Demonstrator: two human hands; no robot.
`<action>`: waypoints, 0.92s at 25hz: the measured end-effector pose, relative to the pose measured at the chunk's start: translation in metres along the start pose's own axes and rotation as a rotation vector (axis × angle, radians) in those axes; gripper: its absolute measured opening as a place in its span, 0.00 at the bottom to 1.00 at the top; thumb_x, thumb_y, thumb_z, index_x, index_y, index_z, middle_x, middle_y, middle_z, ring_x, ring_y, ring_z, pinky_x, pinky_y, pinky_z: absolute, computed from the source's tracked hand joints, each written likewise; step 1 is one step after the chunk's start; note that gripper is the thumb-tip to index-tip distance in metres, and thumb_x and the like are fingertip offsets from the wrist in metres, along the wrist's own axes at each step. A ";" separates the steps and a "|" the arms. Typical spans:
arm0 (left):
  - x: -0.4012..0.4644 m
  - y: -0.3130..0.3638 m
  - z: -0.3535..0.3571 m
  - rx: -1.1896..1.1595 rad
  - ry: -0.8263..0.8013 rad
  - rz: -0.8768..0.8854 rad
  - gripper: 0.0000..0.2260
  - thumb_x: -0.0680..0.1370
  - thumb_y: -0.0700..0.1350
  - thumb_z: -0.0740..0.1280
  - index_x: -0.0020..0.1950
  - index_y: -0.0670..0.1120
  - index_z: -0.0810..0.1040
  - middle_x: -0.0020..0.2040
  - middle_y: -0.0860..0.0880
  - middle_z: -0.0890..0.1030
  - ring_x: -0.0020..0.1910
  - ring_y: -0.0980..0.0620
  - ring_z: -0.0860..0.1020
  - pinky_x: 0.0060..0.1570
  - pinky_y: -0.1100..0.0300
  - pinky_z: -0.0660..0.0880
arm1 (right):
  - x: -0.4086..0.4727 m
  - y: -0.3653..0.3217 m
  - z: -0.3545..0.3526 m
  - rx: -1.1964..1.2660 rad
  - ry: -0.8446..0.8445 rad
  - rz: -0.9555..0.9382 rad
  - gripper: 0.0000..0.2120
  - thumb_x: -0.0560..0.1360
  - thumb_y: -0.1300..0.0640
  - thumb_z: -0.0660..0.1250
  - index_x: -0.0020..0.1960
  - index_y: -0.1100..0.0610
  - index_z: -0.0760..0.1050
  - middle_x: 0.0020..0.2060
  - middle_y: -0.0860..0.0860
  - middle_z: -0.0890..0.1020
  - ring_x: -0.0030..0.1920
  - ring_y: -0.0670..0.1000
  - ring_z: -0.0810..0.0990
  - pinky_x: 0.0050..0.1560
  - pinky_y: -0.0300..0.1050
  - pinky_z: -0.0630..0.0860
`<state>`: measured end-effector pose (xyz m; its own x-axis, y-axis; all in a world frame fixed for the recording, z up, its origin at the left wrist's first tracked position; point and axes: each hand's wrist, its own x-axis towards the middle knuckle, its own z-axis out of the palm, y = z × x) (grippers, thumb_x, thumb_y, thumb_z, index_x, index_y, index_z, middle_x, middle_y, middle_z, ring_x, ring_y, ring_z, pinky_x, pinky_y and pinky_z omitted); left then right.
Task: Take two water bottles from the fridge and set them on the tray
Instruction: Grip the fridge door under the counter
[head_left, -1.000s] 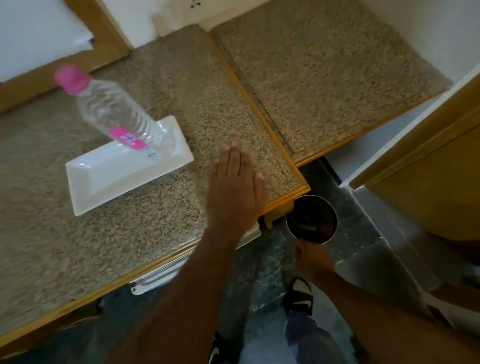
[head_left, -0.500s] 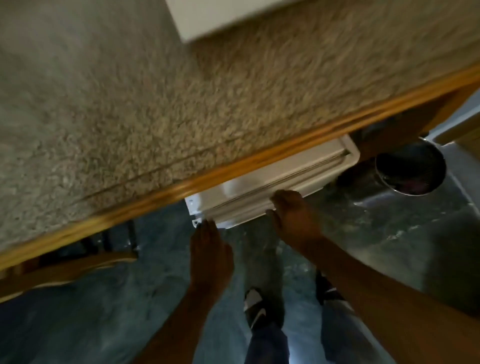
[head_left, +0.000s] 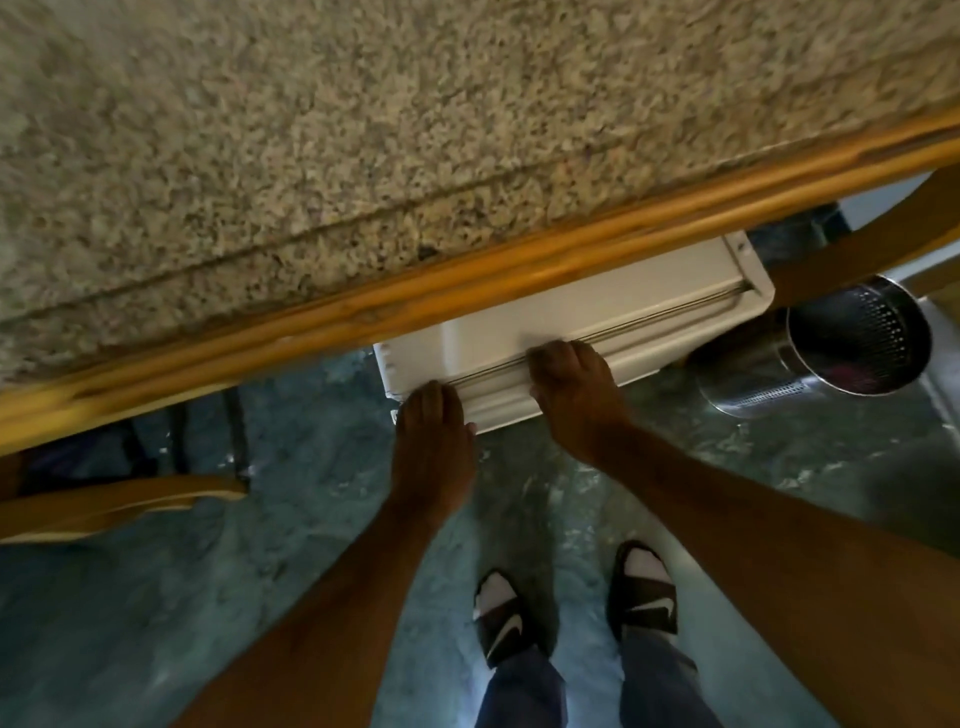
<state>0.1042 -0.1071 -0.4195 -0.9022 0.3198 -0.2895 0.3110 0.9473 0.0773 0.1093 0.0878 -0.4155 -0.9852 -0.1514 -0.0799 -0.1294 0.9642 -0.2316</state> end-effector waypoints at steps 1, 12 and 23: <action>0.000 0.000 0.001 0.007 -0.001 -0.005 0.24 0.72 0.45 0.70 0.64 0.35 0.70 0.59 0.36 0.76 0.57 0.36 0.73 0.57 0.43 0.73 | 0.000 0.000 0.001 -0.028 -0.010 -0.006 0.19 0.73 0.58 0.65 0.63 0.64 0.73 0.56 0.64 0.77 0.53 0.66 0.75 0.53 0.58 0.75; -0.002 -0.003 0.001 -0.003 0.033 0.019 0.25 0.69 0.34 0.68 0.66 0.34 0.70 0.63 0.37 0.75 0.59 0.37 0.73 0.60 0.43 0.73 | 0.002 0.005 -0.002 -0.128 -0.078 -0.054 0.20 0.76 0.55 0.61 0.64 0.64 0.71 0.56 0.64 0.76 0.53 0.65 0.75 0.53 0.58 0.73; -0.001 0.002 0.000 -0.027 0.108 0.005 0.24 0.68 0.34 0.60 0.64 0.34 0.71 0.62 0.36 0.75 0.59 0.35 0.74 0.59 0.43 0.73 | 0.006 0.011 0.001 -0.176 -0.114 -0.096 0.21 0.76 0.53 0.62 0.64 0.64 0.70 0.55 0.64 0.77 0.52 0.65 0.76 0.51 0.58 0.75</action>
<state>0.1058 -0.1060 -0.4194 -0.9280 0.3233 -0.1851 0.3086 0.9455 0.1041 0.1022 0.0973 -0.4192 -0.9498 -0.2580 -0.1768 -0.2491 0.9659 -0.0714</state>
